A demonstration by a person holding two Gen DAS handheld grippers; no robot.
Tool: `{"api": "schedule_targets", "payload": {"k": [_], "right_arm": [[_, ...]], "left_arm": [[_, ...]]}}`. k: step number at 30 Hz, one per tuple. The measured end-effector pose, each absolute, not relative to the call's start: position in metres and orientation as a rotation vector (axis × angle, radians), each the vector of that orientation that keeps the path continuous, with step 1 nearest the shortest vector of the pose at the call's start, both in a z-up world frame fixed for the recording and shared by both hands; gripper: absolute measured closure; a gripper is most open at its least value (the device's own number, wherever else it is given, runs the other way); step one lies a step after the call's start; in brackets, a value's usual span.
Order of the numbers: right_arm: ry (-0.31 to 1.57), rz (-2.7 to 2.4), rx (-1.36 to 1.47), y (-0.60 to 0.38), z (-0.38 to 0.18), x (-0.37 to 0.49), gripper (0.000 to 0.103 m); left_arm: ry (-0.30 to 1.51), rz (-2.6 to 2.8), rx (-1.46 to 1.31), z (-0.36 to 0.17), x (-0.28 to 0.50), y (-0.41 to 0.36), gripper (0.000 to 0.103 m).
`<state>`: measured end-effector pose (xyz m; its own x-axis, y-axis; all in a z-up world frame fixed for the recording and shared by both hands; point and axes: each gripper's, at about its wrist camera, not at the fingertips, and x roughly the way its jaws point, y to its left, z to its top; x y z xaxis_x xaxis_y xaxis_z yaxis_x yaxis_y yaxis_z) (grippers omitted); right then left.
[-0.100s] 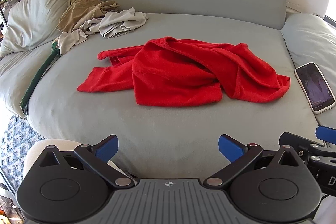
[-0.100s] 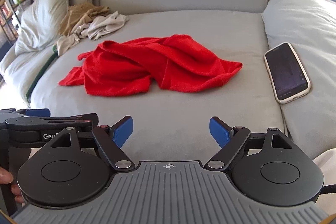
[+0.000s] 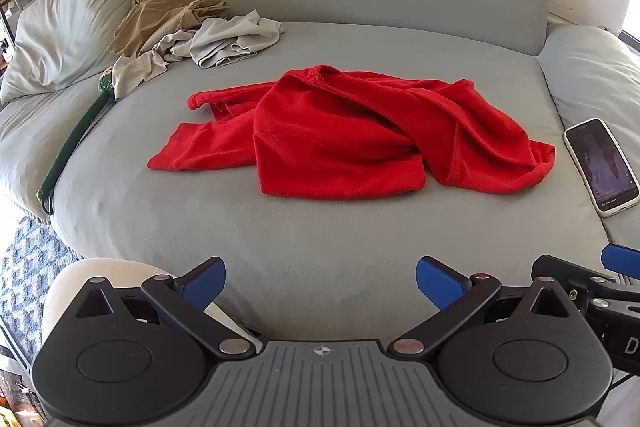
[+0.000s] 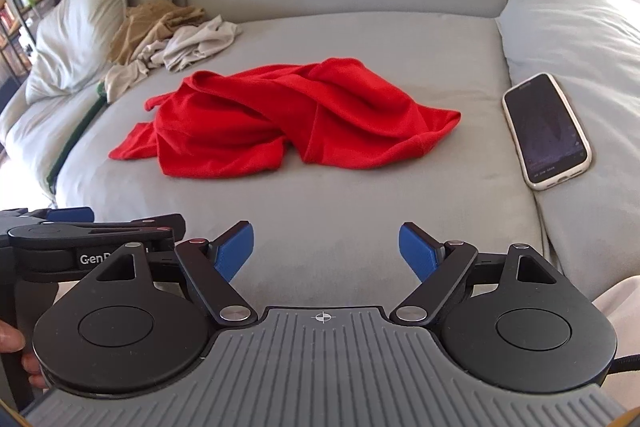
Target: Fold clothes
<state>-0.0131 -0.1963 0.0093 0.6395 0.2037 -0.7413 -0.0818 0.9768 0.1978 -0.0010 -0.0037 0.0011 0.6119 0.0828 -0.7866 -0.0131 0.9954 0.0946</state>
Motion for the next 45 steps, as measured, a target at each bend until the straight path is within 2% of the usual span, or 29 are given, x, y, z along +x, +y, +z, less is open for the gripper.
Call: {"api": "schedule_targets", "payload": {"k": [45], "right_arm": [[0.914,0.135,0.113,-0.193,0.007,-0.009,0.015]], "left_arm": [[0.944,0.053,0.050,-0.012,0.001,0.004,0.001]]}}
